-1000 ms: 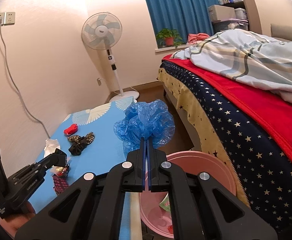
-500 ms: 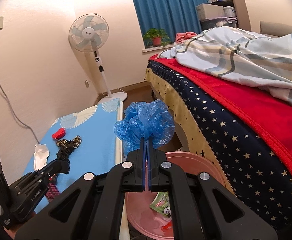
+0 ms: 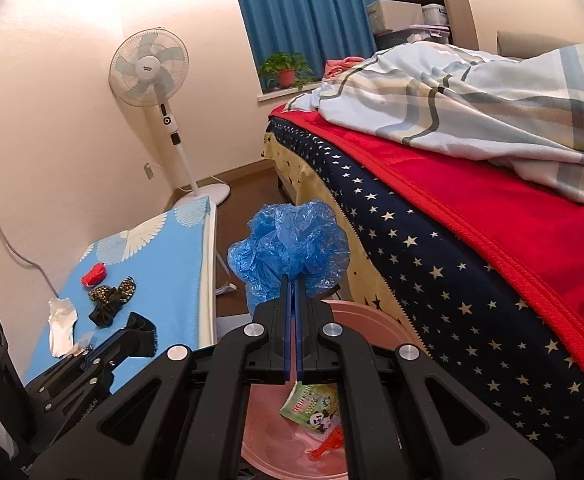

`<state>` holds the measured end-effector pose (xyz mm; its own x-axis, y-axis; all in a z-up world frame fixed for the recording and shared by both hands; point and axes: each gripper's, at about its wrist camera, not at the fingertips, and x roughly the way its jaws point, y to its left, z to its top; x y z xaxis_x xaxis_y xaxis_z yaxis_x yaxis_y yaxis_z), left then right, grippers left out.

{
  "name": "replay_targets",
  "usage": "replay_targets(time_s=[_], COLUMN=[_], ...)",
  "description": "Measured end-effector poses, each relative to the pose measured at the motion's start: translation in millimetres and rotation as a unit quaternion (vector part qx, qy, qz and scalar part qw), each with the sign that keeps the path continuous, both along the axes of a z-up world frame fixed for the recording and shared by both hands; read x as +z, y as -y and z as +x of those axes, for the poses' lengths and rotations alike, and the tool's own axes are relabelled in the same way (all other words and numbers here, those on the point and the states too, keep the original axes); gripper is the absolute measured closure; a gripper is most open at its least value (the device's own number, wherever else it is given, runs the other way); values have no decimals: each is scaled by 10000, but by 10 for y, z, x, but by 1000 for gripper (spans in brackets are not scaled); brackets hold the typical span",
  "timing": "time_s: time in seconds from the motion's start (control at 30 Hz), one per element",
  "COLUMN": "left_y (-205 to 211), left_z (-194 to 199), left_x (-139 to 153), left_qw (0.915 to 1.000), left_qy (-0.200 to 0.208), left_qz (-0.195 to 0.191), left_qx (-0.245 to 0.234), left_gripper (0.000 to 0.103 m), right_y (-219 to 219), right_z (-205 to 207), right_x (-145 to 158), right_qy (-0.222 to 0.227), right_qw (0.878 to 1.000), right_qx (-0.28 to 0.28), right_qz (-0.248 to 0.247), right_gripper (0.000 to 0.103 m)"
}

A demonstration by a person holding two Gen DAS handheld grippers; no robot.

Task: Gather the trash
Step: 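Carry the blue bag and black strap to the pink bin and release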

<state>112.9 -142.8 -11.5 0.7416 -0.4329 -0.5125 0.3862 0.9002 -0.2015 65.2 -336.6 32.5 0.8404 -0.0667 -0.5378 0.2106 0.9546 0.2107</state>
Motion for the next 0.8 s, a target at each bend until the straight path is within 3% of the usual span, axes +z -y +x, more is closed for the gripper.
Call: replay_targets(time_s=[0.57, 0.67, 0.8], left_y=[547, 614, 628], left_z=[8, 14, -3], left_x=[-243, -316, -363], left_qw=[9946, 9916, 9910], left_qy=[-338, -531, -576], left_qz=[-7, 41, 113], left_qx=[-980, -1181, -1205], left_gripper=[96, 89, 81], right_y=[167, 174, 196], right_z=[37, 54, 47], right_x=[-106, -121, -124], right_qy=[-254, -314, -322], right_qw=[9993, 9989, 9984], right_qx=[-266, -350, -467], right_qz=[23, -21, -32], right_gripper=[101, 96, 73])
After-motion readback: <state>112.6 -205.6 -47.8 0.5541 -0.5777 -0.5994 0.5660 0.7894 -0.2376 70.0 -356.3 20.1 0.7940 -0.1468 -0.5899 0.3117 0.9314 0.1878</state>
